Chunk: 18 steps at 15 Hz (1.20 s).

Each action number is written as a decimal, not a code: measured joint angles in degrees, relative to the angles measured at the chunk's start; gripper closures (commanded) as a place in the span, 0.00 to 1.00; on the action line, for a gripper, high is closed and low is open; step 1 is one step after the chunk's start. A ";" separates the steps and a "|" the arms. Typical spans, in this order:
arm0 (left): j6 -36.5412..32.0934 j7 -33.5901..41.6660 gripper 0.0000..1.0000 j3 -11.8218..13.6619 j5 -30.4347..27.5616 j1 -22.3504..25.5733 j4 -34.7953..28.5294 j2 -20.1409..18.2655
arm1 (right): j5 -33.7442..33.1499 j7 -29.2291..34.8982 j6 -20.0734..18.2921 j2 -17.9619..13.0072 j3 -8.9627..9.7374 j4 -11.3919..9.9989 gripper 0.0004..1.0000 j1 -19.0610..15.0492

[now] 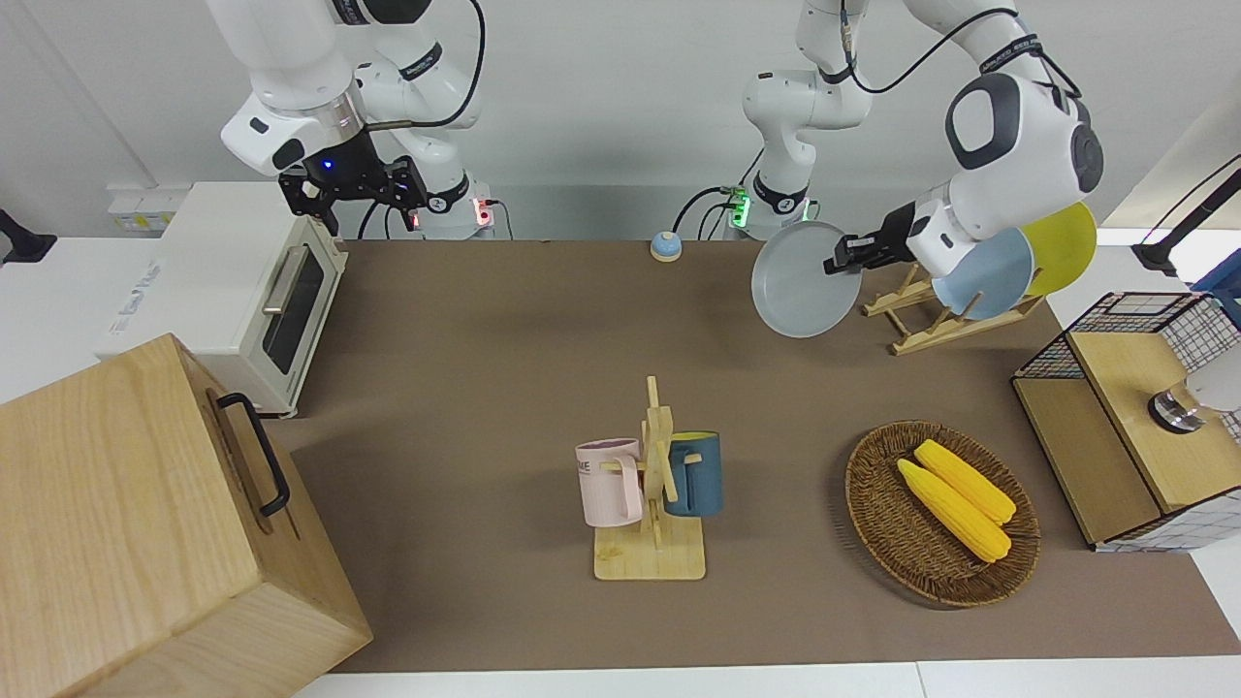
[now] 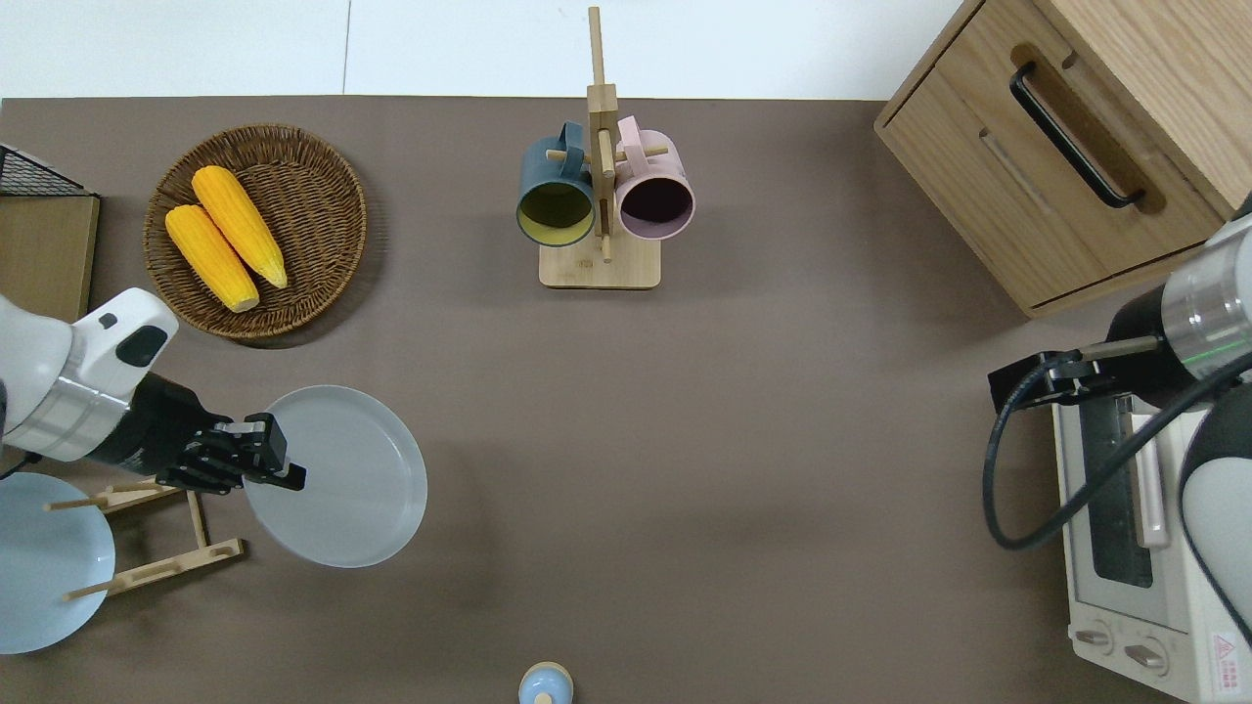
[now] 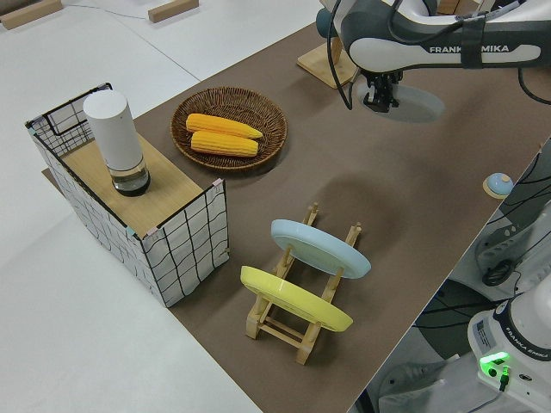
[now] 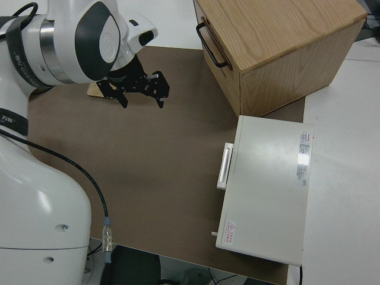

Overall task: Pick gray plate from low plate rack and place it on table with left arm
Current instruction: 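Carry the plate away from the rack and lower it flat onto the table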

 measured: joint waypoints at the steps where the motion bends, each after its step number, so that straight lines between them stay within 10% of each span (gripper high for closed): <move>1: 0.89 0.01 0.92 -0.17 0.00 -0.38 -0.08 1.43 | 0.00 0.00 0.00 0.00 0.00 0.00 0.02 0.00; 13: 9.17 0.31 0.90 -4.99 -0.92 -2.38 -2.60 11.37 | 0.00 0.00 0.00 0.00 0.00 0.00 0.02 0.00; 18: 10.28 0.35 0.43 -5.00 -0.87 -2.91 -2.65 11.81 | 0.00 0.00 0.00 0.00 0.00 0.00 0.02 0.00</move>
